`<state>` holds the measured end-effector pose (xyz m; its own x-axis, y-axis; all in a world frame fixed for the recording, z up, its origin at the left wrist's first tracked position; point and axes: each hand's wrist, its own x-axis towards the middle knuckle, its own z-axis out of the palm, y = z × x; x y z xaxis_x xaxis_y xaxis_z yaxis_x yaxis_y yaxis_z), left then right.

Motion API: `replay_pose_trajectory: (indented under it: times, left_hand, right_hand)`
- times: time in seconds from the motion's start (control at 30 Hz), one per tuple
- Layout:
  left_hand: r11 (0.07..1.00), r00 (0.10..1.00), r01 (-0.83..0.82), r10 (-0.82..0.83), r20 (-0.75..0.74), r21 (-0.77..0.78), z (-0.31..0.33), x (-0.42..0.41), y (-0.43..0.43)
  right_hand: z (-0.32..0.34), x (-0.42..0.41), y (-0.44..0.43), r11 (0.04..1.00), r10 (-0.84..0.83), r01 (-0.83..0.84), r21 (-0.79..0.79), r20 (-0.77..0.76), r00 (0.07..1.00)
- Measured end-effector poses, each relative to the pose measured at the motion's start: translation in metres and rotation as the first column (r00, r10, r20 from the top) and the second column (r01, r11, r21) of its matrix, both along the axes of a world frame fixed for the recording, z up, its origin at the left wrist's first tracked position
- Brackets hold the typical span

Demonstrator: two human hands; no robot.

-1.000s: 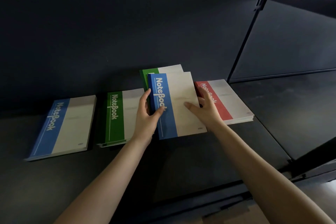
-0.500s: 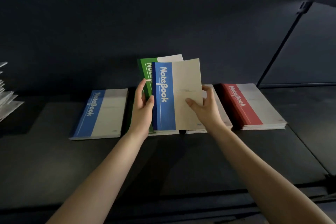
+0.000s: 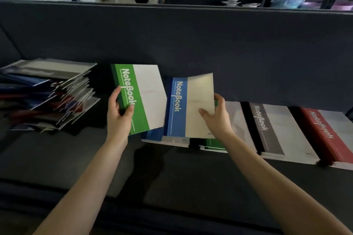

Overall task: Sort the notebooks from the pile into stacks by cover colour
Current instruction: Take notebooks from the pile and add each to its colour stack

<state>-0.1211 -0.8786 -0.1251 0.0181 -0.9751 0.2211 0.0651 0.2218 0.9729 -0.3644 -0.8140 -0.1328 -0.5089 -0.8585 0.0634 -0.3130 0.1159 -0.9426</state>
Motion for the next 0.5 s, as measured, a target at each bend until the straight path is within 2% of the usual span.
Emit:
replay_pose_trajectory:
  times: [0.1, 0.2, 0.4, 0.5]
  left_hand:
    - [0.991, 0.99, -0.137, 0.137, -0.018, -0.005, 0.005, 0.045, -0.013]
    - [0.98, 0.979, -0.199, 0.199, -0.052, 0.008, 0.009, 0.074, -0.019]
    - [0.992, 0.992, -0.12, 0.121, -0.03, 0.032, -0.005, 0.095, -0.016]
    - [0.995, 0.997, -0.07, 0.072, -0.032, 0.066, -0.012, 0.093, -0.01]
  right_hand:
    - [-0.003, 0.03, -0.018, 0.998, 0.046, -0.042, 0.04, -0.11, 0.993]
    - [-0.013, 0.055, -0.03, 0.99, 0.079, -0.057, 0.129, -0.177, 0.981]
    - [-0.024, 0.071, -0.038, 0.963, 0.139, -0.043, 0.268, -0.352, 0.925]
    - [-0.021, 0.071, -0.036, 0.968, 0.144, -0.04, 0.249, -0.414, 0.899]
